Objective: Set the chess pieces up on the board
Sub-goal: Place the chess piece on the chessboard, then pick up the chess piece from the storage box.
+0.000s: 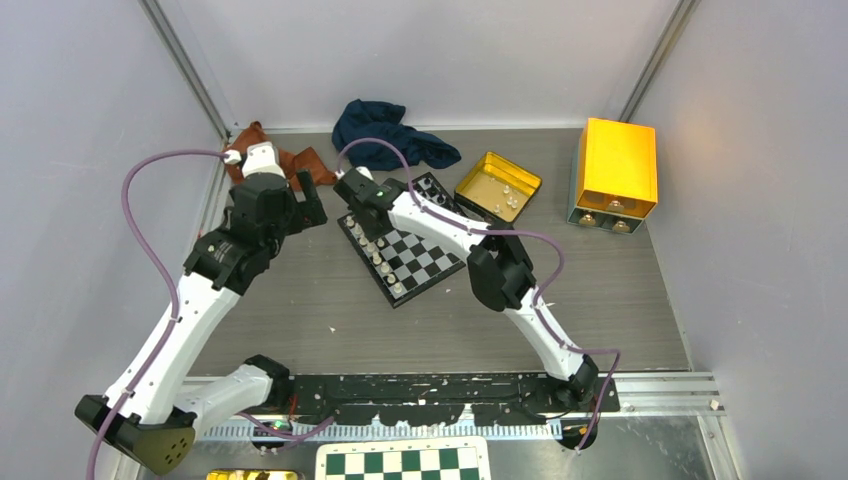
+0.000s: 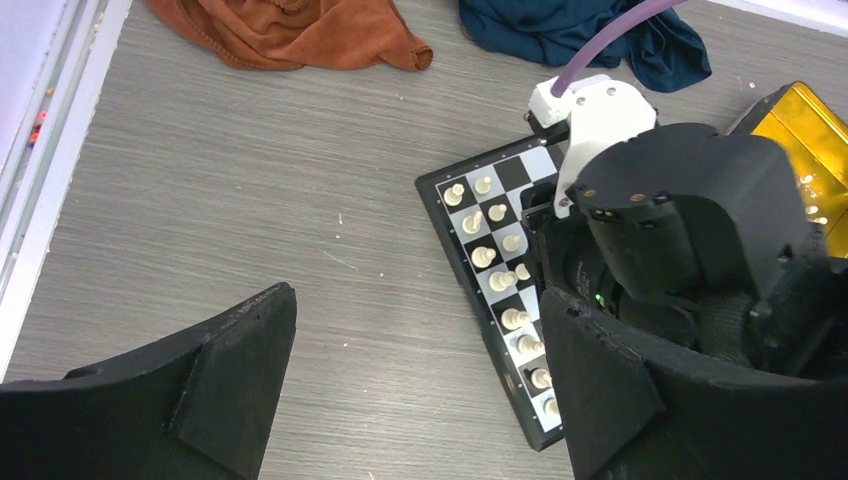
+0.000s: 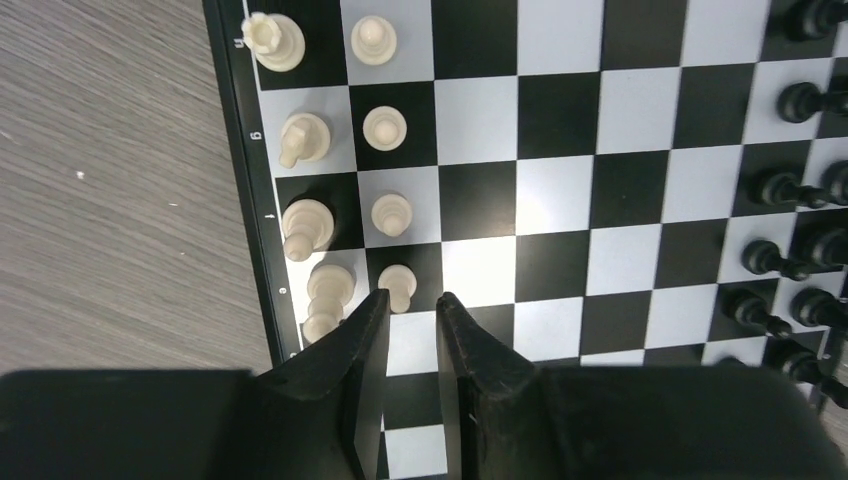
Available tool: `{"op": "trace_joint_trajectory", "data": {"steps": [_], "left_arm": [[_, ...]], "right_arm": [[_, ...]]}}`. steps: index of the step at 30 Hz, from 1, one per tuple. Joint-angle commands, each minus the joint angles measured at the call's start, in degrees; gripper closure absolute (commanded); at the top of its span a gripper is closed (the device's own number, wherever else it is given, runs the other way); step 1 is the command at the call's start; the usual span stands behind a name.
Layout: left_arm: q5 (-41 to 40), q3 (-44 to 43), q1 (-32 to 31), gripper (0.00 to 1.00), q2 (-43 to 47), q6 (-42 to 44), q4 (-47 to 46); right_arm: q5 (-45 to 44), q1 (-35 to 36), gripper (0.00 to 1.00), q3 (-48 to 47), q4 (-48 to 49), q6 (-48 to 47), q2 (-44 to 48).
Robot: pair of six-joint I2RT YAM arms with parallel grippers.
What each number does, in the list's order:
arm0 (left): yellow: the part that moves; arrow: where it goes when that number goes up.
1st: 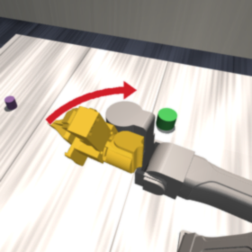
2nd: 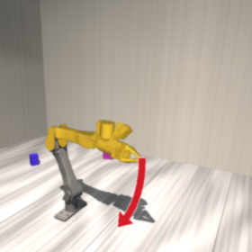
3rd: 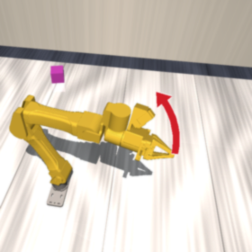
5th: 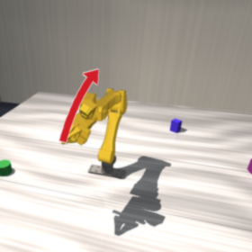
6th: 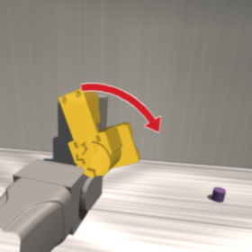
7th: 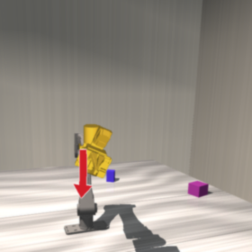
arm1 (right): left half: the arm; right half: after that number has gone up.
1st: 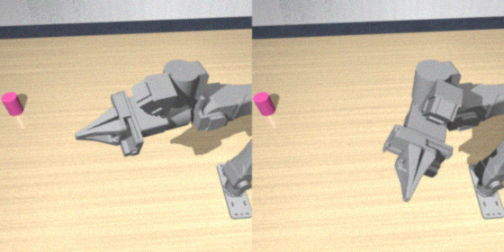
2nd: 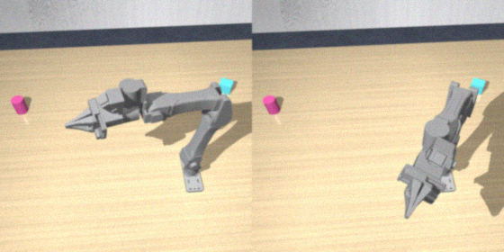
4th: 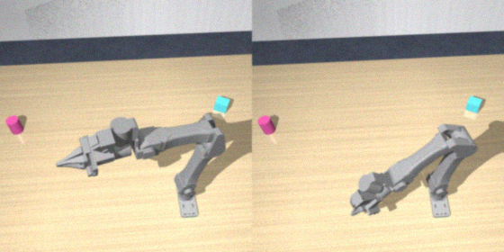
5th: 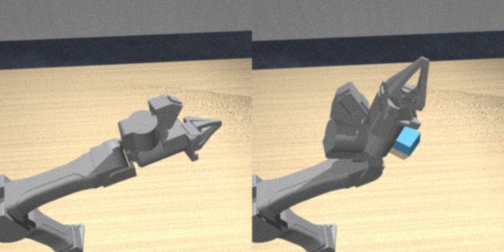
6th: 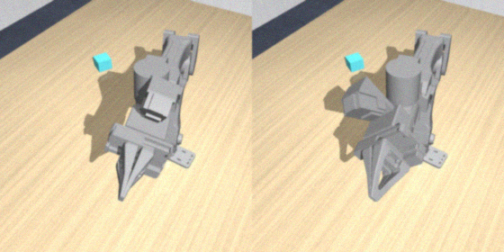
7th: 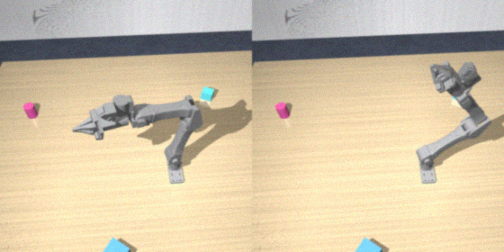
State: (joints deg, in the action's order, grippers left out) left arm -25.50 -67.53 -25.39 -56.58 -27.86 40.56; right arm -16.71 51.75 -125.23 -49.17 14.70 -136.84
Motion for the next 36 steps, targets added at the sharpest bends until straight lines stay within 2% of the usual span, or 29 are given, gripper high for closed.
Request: {"op": "trace_joint_trajectory", "data": {"steps": [1,10,17,25,36], "left_arm": [[-1.13,-4.06,-0.19,0.08,-1.78,1.23,-3.27],[-0.46,-8.48,-0.19,0.07,-8.77,2.43,-5.59],[1.5,-9.99,-0.19,0.08,-14.19,2.72,-6.05],[3.01,-10.31,-0.19,0.08,-18.91,2.63,-6.18],[3.35,-10.99,-0.19,0.08,-21.56,2.71,-6.54]], "right_arm": [[-1.22,-1.9,0.7,-2.56,0.92,-0.26,9.39],[-3.06,-8.86,0.67,4.48,5.29,1.43,18.97],[-5.36,-18.71,0.66,13.96,8.55,4.46,23.52],[-4.47,-28.07,0.66,21.52,10.34,6.51,24.21],[-2.12,-32.03,0.66,26.06,11.84,7.17,20.77]]}}
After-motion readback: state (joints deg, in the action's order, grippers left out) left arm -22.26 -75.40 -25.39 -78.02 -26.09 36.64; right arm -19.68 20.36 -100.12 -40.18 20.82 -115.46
